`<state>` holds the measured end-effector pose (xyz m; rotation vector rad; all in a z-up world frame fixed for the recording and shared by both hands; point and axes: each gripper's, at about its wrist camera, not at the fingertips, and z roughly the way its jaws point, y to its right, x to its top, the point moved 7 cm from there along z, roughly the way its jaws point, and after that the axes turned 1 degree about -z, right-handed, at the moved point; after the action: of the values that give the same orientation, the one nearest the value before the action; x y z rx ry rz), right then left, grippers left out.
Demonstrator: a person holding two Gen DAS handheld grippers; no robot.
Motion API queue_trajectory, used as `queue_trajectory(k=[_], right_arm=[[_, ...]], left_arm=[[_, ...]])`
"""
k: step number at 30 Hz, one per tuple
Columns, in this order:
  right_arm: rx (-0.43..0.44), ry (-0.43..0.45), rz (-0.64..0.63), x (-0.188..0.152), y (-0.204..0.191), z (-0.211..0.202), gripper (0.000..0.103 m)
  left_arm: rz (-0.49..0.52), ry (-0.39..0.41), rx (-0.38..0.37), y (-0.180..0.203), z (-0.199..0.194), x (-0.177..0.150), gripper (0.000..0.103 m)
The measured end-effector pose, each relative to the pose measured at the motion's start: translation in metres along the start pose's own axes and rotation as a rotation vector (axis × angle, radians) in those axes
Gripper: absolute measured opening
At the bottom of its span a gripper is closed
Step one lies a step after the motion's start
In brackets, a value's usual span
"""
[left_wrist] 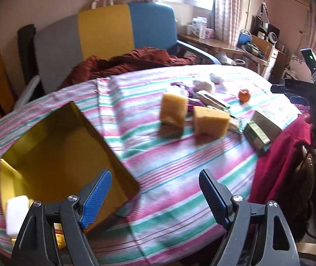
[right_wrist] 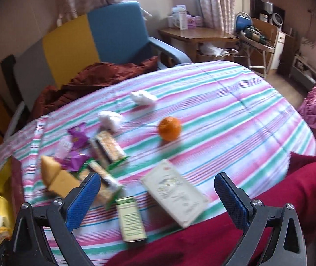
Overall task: Organize objects
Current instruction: 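Return both tools from the tray toward the remaining items, then grasp the large yellow sponge with the left gripper while the right grasps the white medicine box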
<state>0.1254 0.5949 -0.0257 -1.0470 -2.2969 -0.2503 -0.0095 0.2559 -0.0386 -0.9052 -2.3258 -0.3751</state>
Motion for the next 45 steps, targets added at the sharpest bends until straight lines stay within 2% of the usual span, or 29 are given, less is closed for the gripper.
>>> queue_trajectory(k=[5, 10, 15, 19, 21, 23, 26, 31, 42, 44, 45], right_arm=[[0.000, -0.113, -0.073, -0.004, 0.011, 0.017, 0.103], [-0.028, -0.242, -0.199, -0.019, 0.011, 0.042, 0.103], [-0.039, -0.304, -0.274, -0.028, 0.006, 0.059, 0.103], [-0.041, -0.335, -0.307, -0.028, 0.001, 0.069, 0.103], [-0.047, -0.360, -0.323, -0.030, 0.000, 0.073, 0.097], [-0.047, -0.382, -0.327, -0.033, 0.001, 0.077, 0.076], [-0.040, -0.396, -0.314, -0.037, 0.004, 0.079, 0.060], [-0.044, -0.383, -0.328, -0.037, 0.001, 0.075, 0.056], [-0.042, -0.398, -0.339, -0.039, -0.003, 0.077, 0.056], [-0.041, -0.400, -0.338, -0.040, -0.003, 0.075, 0.055], [-0.040, -0.400, -0.337, -0.040, -0.004, 0.075, 0.055]], left_arm=[[0.026, -0.048, -0.066, 0.023, 0.016, 0.000, 0.082], [0.053, -0.097, -0.091, 0.039, 0.030, -0.006, 0.082], [0.056, -0.130, -0.104, 0.046, 0.040, -0.008, 0.082], [0.051, -0.127, -0.097, 0.050, 0.049, 0.005, 0.082], [0.049, -0.115, -0.096, 0.053, 0.054, 0.015, 0.082], [0.047, -0.108, -0.118, 0.059, 0.061, 0.027, 0.085], [0.066, -0.094, -0.143, 0.072, 0.073, 0.043, 0.089], [0.136, -0.084, -0.169, 0.094, 0.096, 0.062, 0.102], [0.227, -0.113, -0.122, 0.110, 0.146, 0.079, 0.103], [0.233, -0.124, -0.119, 0.113, 0.153, 0.078, 0.099], [0.236, -0.128, -0.118, 0.114, 0.157, 0.078, 0.087]])
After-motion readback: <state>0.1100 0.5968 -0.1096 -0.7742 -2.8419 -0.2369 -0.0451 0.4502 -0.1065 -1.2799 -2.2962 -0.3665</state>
